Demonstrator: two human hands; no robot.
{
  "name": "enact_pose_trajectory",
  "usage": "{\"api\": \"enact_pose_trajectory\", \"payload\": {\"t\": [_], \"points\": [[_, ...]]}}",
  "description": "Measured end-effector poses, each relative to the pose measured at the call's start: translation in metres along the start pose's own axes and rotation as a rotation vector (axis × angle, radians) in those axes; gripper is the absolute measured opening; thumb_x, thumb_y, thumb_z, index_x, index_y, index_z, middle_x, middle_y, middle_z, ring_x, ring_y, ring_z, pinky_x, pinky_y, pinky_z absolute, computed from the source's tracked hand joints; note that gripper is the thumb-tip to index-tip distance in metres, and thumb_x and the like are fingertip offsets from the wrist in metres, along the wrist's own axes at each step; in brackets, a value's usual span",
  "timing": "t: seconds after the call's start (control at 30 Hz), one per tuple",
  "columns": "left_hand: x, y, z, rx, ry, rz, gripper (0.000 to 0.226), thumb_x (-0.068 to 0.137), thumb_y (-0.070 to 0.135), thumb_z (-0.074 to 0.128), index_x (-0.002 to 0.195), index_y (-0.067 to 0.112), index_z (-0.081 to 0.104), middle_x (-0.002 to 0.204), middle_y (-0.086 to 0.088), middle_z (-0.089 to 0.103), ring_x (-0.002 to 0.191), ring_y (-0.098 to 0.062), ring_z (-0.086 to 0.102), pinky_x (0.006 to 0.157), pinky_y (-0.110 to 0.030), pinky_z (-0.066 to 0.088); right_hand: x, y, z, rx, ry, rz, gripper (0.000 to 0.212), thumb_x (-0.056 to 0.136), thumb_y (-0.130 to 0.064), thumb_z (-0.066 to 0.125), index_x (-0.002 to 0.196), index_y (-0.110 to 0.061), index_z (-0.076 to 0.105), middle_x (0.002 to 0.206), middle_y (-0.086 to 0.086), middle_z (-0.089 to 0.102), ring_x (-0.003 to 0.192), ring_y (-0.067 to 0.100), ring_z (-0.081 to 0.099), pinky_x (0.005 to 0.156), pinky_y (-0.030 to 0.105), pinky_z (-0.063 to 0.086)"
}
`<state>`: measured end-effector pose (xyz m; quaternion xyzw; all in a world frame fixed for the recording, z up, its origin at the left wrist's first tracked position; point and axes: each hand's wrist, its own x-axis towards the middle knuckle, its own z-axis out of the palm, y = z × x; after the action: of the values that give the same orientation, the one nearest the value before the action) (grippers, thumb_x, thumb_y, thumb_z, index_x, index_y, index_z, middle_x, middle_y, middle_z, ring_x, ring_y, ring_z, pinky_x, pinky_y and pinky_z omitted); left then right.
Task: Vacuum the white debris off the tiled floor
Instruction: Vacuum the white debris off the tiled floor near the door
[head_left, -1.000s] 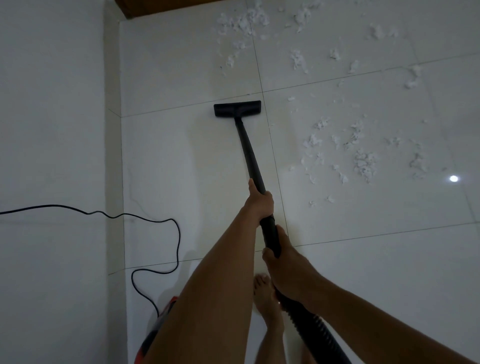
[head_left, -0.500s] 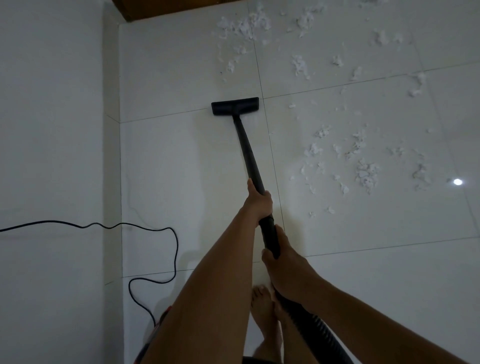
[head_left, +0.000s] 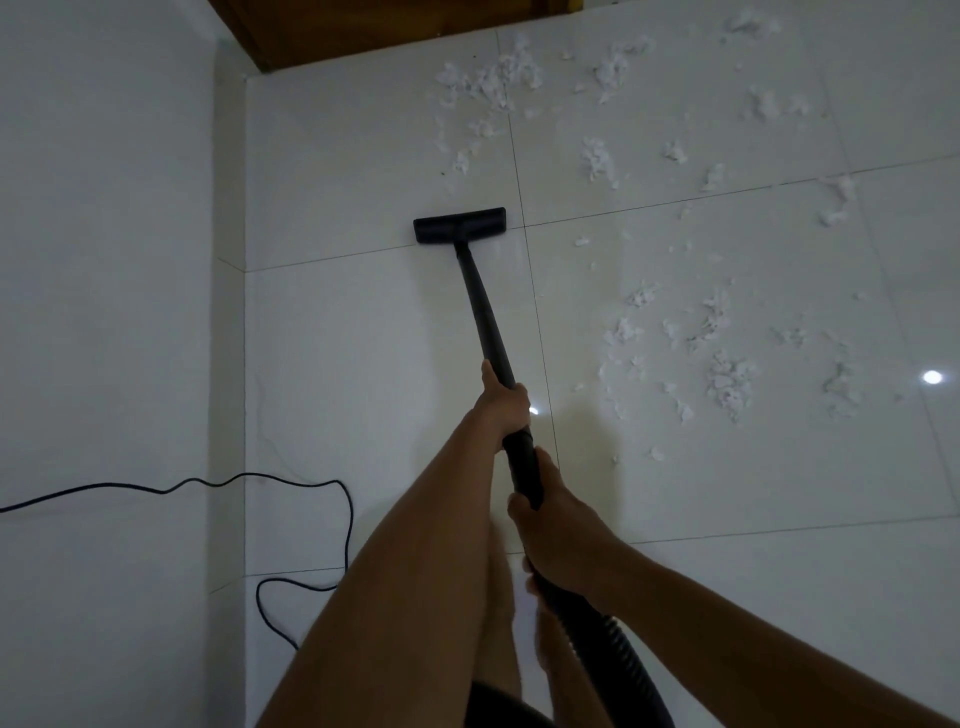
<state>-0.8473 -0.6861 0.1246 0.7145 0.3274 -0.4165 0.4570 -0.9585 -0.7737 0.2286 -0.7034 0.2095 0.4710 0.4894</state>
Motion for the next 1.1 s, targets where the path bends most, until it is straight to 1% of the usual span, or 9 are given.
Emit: {"api": "enact_pose_trajectory", "payload": {"t": [0.1, 0.2, 0.33, 0.4, 0.47, 0.67, 0.87, 1.0, 1.1], "points": [[0.010, 0.011, -0.006, -0.001, -0.004, -0.009, 0.075, 0.106, 0.029, 0.037, 0.155, 0.042, -0.018, 0.136, -0.021, 0.055, 0.113, -0.035, 0.063, 0.094, -0.047, 0.056, 0.007, -0.014, -0.006, 0.014, -0.005, 0.004, 0.063, 0.108, -0.036, 0.040, 0.159, -0.041, 0.003, 0.081, 0.005, 0.060, 0.057, 0.015, 0.060, 0.059, 0.032, 0.058], [0.026, 0.021, -0.014, -0.009, -0.010, 0.004, 0.075, 0.106, 0.028, 0.037, 0.155, 0.042, -0.017, 0.137, -0.022, 0.053, 0.112, -0.035, 0.063, 0.093, -0.048, 0.056, 0.017, -0.026, -0.009, 0.035, -0.012, 0.026, 0.063, 0.108, -0.039, 0.038, 0.159, -0.043, 0.001, 0.080, 0.005, 0.058, 0.056, 0.014, 0.059, 0.051, 0.027, 0.055], [0.044, 0.032, -0.026, -0.015, -0.011, 0.014, 0.074, 0.106, 0.028, 0.036, 0.155, 0.043, -0.018, 0.130, -0.020, 0.057, 0.088, -0.026, 0.061, 0.093, -0.048, 0.057, 0.030, -0.044, -0.008, 0.056, 0.007, 0.027, 0.062, 0.108, -0.038, 0.038, 0.158, -0.046, 0.002, 0.079, 0.003, 0.059, 0.052, 0.012, 0.058, 0.047, 0.024, 0.054], [0.053, 0.038, -0.035, 0.001, -0.011, 0.023, 0.074, 0.106, 0.029, 0.035, 0.154, 0.042, -0.019, 0.123, -0.018, 0.060, 0.084, -0.023, 0.058, 0.093, -0.048, 0.056, 0.038, -0.054, -0.005, 0.049, 0.018, 0.039, 0.062, 0.108, -0.037, 0.038, 0.157, -0.049, 0.001, 0.079, 0.006, 0.060, 0.055, 0.015, 0.060, 0.053, 0.029, 0.058], [0.058, 0.045, -0.045, 0.010, -0.014, 0.027, 0.074, 0.106, 0.030, 0.035, 0.154, 0.042, -0.019, 0.120, -0.016, 0.060, 0.084, -0.023, 0.058, 0.093, -0.048, 0.056, 0.045, -0.066, -0.002, 0.027, 0.028, 0.064, 0.063, 0.107, -0.037, 0.038, 0.156, -0.050, 0.000, 0.083, 0.009, 0.062, 0.060, 0.019, 0.063, 0.059, 0.034, 0.061], [0.068, 0.075, -0.080, 0.020, -0.036, 0.015, 0.073, 0.106, 0.029, 0.036, 0.155, 0.042, -0.018, 0.125, -0.020, 0.060, 0.083, -0.022, 0.058, 0.090, -0.044, 0.058, 0.060, -0.113, 0.002, 0.069, 0.046, 0.068, 0.062, 0.108, -0.031, 0.040, 0.155, -0.051, 0.005, 0.103, 0.017, 0.062, 0.051, 0.015, 0.060, 0.043, 0.023, 0.050], [0.085, 0.103, -0.110, 0.052, -0.039, 0.014, 0.073, 0.106, 0.029, 0.036, 0.155, 0.043, -0.017, 0.134, -0.022, 0.056, 0.083, -0.023, 0.060, 0.081, -0.040, 0.060, 0.082, -0.150, 0.002, 0.086, 0.063, 0.040, 0.059, 0.107, -0.030, 0.040, 0.154, -0.049, 0.010, 0.089, 0.014, 0.063, 0.043, 0.012, 0.057, 0.041, 0.023, 0.047], [0.099, 0.112, -0.120, 0.032, -0.038, 0.022, 0.074, 0.105, 0.030, 0.038, 0.155, 0.044, -0.015, 0.137, -0.023, 0.054, 0.097, -0.029, 0.066, 0.088, -0.045, 0.059, 0.099, -0.161, 0.002, 0.058, 0.080, 0.032, 0.060, 0.107, -0.030, 0.040, 0.155, -0.046, 0.010, 0.087, 0.012, 0.060, 0.040, 0.009, 0.054, 0.039, 0.020, 0.045], [0.105, 0.115, -0.122, 0.034, -0.030, 0.032, 0.074, 0.105, 0.030, 0.039, 0.155, 0.044, -0.014, 0.133, -0.023, 0.056, 0.086, -0.024, 0.062, 0.090, -0.046, 0.058, 0.104, -0.164, 0.002, 0.062, 0.081, 0.038, 0.060, 0.107, -0.031, 0.040, 0.155, -0.047, 0.008, 0.089, 0.013, 0.060, 0.041, 0.010, 0.055, 0.039, 0.021, 0.046]]}}
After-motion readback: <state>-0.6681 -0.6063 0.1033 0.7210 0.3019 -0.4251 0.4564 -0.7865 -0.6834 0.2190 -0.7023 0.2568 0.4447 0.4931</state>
